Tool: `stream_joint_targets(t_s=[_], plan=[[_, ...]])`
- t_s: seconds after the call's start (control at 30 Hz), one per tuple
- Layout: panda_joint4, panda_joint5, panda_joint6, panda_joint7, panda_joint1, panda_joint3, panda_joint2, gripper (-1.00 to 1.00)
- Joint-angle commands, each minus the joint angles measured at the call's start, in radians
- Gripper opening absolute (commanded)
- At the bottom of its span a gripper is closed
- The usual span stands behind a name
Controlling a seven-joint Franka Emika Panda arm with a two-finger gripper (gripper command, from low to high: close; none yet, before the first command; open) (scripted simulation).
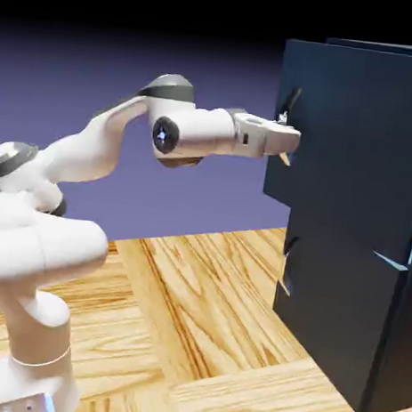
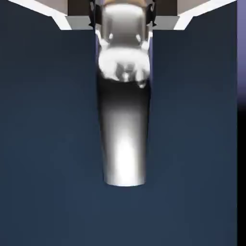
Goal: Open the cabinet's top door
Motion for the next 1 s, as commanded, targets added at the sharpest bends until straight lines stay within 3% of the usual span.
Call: stream_joint_targets(t_s=[0.0, 0.5, 0.97], plan=[[-0.023, -0.009, -0.043, -0.019, 0.004, -0.02, 0.009, -1.0], [-0.175, -0.285, -0.695, -0.287, -0.137, -0.335, 0.252, -1.0], [0.038, -0.745, -1.22, -0.669, -0.468, -0.423, 0.722, -1.0]])
